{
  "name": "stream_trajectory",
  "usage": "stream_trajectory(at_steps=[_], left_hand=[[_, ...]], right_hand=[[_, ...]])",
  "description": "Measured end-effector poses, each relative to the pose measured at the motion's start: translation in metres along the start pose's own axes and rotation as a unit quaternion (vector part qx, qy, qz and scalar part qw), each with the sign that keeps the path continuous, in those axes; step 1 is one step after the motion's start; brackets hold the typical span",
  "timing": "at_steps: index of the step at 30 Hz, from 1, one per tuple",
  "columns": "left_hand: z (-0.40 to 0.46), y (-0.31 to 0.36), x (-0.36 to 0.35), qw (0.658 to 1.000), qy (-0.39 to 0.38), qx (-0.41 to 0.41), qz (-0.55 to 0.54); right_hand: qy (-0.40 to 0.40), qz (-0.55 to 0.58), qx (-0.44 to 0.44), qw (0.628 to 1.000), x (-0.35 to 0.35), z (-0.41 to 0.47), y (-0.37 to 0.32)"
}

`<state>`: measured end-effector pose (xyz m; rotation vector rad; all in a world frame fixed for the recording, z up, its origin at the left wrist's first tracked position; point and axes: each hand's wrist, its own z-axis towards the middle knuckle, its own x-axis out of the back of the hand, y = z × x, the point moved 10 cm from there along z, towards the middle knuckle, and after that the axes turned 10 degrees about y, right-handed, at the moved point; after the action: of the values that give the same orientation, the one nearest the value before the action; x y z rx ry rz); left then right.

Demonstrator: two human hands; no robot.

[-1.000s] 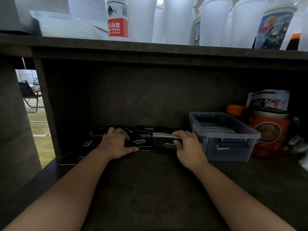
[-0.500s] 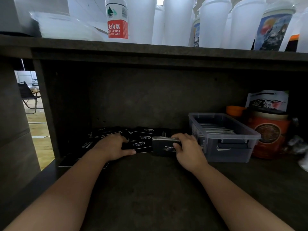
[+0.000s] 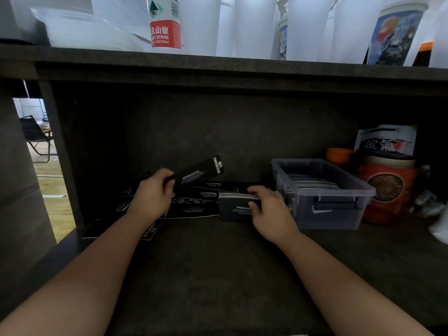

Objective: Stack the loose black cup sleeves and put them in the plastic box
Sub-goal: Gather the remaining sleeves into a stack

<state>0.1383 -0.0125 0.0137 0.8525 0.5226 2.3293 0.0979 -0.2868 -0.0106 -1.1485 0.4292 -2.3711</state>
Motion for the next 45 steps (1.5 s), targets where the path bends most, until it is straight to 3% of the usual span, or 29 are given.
stream_trajectory(at_steps=[3,5,9,12,14,17,20,21,24,26,34,36,38,40,42,45], left_hand=[[-0.001,0.018,0.013,0.992,0.058,-0.017,-0.112],[-0.006,0.027,-0.002,0.987,-0.013,-0.023,-0.159],[-0.029,0.038,-0.043,0.984,-0.162,-0.074,0.008],[-0.042,0.046,-0.061,0.977,-0.201,-0.001,-0.077],[-0.048,0.053,-0.071,0.969,-0.224,0.0,-0.104],[-0.038,0.055,-0.06,0.979,-0.187,-0.077,-0.024],[-0.016,0.031,-0.032,0.988,-0.121,-0.088,0.047],[-0.011,0.013,-0.031,0.985,-0.138,-0.071,0.073],[-0.023,-0.043,-0.041,0.941,-0.295,0.003,0.164],[-0.03,-0.053,-0.043,0.929,-0.332,0.022,0.162],[-0.019,-0.026,-0.036,0.951,-0.27,-0.042,0.144],[-0.008,-0.011,-0.014,0.973,-0.174,-0.065,0.135],[0.002,0.009,0.021,0.987,0.002,-0.113,0.116],[0.002,0.016,0.041,0.99,0.098,-0.1,0.009],[0.0,0.021,0.03,0.992,0.051,-0.073,-0.087],[-0.012,0.038,-0.006,0.988,-0.084,-0.089,-0.089]], right_hand=[[-0.001,0.026,-0.017,1.0,-0.001,0.001,0.005],[0.003,0.055,-0.03,0.998,0.0,0.001,0.007],[0.016,0.097,-0.042,0.994,0.004,-0.001,0.006],[0.001,0.059,-0.023,0.998,0.002,-0.002,0.003],[0.012,0.029,-0.003,1.0,0.004,0.0,0.0],[0.033,0.01,0.022,0.999,0.011,0.001,-0.005],[0.036,-0.002,0.023,0.999,0.013,0.0,-0.007],[0.038,0.003,0.019,0.999,0.014,0.0,-0.007],[0.044,0.021,0.015,0.999,0.015,0.0,-0.006],[0.039,0.02,0.016,0.999,0.014,0.001,-0.005],[0.002,-0.025,0.044,0.999,0.002,0.002,-0.003],[-0.001,-0.024,0.038,0.999,0.001,0.002,-0.002],[-0.003,-0.02,0.035,0.999,0.0,0.001,-0.001],[-0.005,-0.018,0.033,0.999,0.0,0.001,0.0],[-0.007,-0.016,0.029,0.999,-0.001,0.001,0.0],[-0.009,0.004,0.02,1.0,0.0,0.001,0.001]])
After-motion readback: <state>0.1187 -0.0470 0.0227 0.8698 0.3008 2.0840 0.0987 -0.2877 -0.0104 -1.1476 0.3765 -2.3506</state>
